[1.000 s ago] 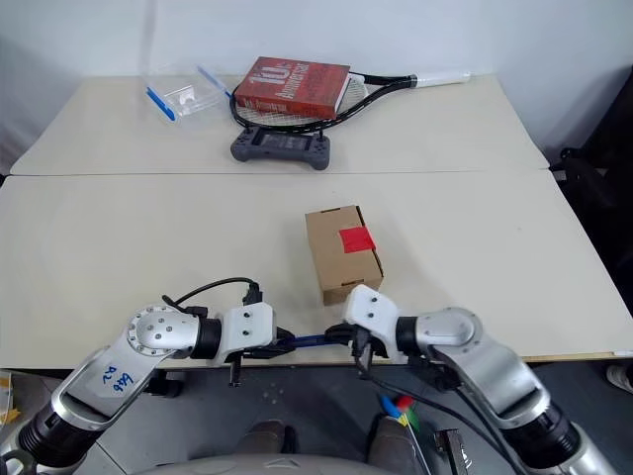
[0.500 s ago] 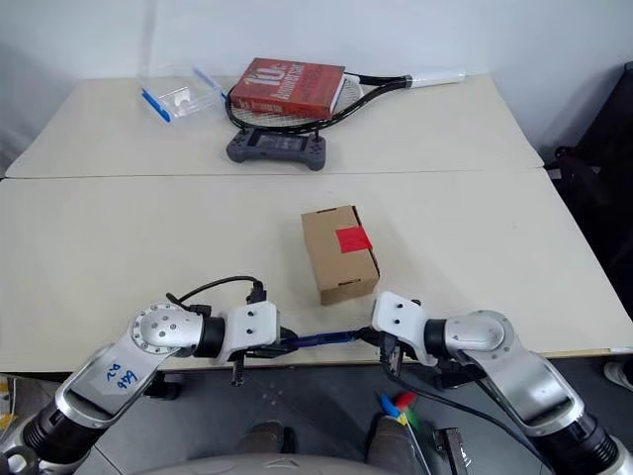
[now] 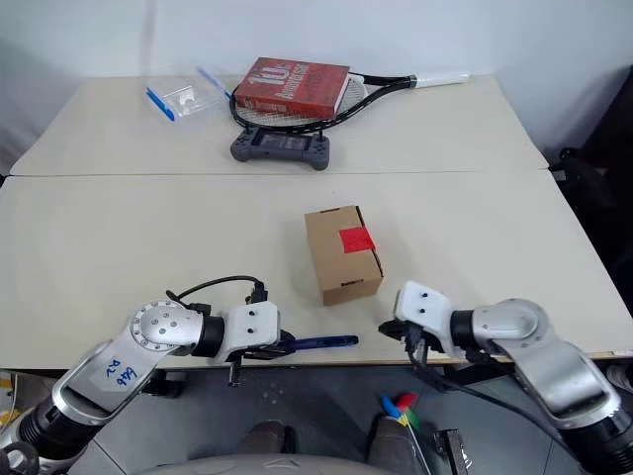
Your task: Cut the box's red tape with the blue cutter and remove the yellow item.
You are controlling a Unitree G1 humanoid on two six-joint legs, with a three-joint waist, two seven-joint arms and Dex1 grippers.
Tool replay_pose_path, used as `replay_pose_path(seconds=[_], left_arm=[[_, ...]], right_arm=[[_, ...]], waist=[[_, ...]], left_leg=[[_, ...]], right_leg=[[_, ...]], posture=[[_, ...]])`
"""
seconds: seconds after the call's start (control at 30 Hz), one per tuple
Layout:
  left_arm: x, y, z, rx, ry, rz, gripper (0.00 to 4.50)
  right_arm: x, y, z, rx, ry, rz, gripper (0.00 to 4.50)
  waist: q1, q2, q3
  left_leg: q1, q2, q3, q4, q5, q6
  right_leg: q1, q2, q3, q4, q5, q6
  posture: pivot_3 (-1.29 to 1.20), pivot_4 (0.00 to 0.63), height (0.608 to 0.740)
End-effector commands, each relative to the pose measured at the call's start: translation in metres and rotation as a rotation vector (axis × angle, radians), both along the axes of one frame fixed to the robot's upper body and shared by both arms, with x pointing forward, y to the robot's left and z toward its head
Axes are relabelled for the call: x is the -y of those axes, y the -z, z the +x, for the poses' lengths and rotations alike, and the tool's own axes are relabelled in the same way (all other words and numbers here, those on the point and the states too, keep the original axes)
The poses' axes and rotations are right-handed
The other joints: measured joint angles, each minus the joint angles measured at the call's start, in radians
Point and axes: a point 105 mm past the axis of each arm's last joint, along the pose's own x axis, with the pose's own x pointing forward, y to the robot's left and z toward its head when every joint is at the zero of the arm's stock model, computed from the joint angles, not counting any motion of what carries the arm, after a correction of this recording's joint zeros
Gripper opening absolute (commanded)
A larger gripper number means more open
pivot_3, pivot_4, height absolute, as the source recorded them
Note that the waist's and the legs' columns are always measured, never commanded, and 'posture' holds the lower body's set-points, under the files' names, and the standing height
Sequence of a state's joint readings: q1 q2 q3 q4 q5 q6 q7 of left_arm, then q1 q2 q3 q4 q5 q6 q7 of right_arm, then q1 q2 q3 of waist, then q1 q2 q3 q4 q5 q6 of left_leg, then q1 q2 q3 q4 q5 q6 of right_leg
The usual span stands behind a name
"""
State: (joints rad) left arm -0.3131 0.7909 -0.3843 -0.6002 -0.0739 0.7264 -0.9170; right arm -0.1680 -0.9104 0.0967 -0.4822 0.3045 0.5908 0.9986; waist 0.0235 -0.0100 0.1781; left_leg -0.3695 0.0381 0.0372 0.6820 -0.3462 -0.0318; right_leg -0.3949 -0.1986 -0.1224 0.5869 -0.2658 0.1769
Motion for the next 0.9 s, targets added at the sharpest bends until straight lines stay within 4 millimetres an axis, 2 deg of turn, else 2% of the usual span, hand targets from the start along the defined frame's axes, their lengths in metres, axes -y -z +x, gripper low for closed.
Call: replay_pose_path(seconds=[0.03,0.17,0.4,0.53,0.9], left_arm=[[0.001,-0.003,-0.001,0.012,0.010,0.024,0.43],[0.005,-0.004,0.000,0.012,0.013,0.025,0.43],[0.006,-0.005,0.004,0.023,0.005,0.035,0.43],[0.007,-0.006,0.005,0.031,0.005,0.037,0.43],[0.010,-0.007,0.005,0.030,0.000,0.025,0.43]], right_arm=[[-0.008,-0.016,0.000,0.026,-0.019,0.061,0.02],[-0.029,-0.019,-0.004,0.013,-0.057,0.120,0.02],[-0.056,-0.007,-0.012,-0.022,-0.098,0.151,0.02],[-0.059,0.005,-0.013,-0.043,-0.100,0.139,0.02],[-0.054,0.022,-0.010,-0.079,-0.074,0.113,0.02]], waist=[[0.000,0.000,0.000],[0.002,0.000,0.000],[0.003,0.000,0.000],[0.003,0.000,0.000],[0.003,0.000,0.000]], left_leg=[[0.000,0.000,0.000,0.000,0.000,0.000],[0.000,0.000,0.000,0.000,0.000,0.000],[-0.001,0.000,0.000,0.000,0.000,0.000],[-0.001,0.000,0.000,0.000,0.000,0.000],[-0.001,0.000,0.000,0.000,0.000,0.000]], right_leg=[[0.000,0.000,0.000,0.000,0.000,0.000],[0.000,0.000,0.000,0.000,0.000,0.000],[0.000,0.000,0.000,0.000,0.000,0.000],[0.000,0.000,0.000,0.000,0.000,0.000],[0.000,0.000,0.000,0.000,0.000,0.000]], posture=[[0.00,0.150,0.740],[0.00,0.150,0.740],[0.00,0.150,0.740],[0.00,0.150,0.740],[0.00,0.150,0.740]])
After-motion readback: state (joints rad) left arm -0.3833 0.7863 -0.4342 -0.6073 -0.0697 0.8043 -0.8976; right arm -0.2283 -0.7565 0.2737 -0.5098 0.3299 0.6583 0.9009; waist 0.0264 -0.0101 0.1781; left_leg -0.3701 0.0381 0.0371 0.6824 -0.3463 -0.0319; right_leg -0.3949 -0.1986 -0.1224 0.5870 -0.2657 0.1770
